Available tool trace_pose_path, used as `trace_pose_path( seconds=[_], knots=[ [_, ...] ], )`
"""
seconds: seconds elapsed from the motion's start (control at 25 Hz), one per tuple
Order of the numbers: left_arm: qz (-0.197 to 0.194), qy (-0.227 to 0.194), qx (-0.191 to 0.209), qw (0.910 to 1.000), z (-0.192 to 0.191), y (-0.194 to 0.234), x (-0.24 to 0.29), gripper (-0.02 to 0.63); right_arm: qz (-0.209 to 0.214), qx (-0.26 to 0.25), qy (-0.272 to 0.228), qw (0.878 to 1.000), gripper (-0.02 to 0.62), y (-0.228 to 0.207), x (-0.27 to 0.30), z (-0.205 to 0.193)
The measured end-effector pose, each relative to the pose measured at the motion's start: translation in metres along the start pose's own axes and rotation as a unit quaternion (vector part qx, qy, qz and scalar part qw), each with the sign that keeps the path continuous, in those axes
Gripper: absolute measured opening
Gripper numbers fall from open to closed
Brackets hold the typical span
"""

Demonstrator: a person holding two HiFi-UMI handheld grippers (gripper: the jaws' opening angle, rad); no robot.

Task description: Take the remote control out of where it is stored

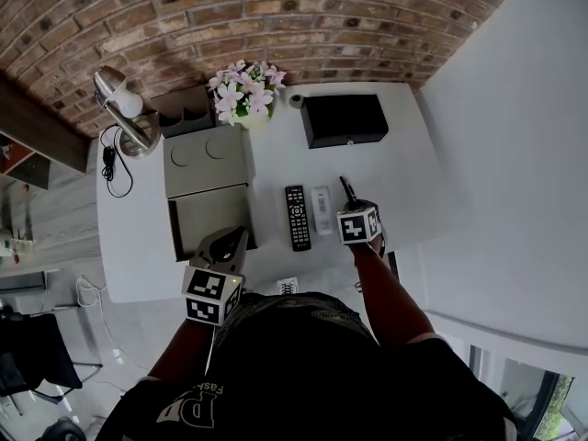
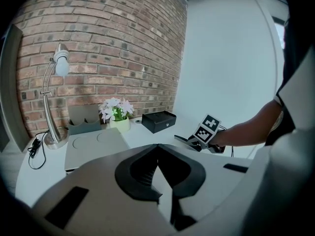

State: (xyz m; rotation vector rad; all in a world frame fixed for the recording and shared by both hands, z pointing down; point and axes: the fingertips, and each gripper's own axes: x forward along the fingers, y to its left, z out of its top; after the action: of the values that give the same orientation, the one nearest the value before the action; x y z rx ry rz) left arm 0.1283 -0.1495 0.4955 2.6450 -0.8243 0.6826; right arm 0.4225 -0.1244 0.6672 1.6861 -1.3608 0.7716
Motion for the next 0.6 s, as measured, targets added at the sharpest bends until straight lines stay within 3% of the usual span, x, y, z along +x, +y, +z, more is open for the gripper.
trace_pose_path(
  seconds=[0.32,0.6],
  knots=[
    [0.013,0.001,-0.004,0.9999,-0.005,0.007,-0.009,0.006,-0.01,-0.018,0.011,1.0,0.081,0.009,0.005,0.004],
    [0.03,-0.001,-0.005,0.9995,-0.008,0.009,-0.018,0.007,0.007,-0.042,0.024,0.999,0.083,0.023,0.009,0.001]
  ],
)
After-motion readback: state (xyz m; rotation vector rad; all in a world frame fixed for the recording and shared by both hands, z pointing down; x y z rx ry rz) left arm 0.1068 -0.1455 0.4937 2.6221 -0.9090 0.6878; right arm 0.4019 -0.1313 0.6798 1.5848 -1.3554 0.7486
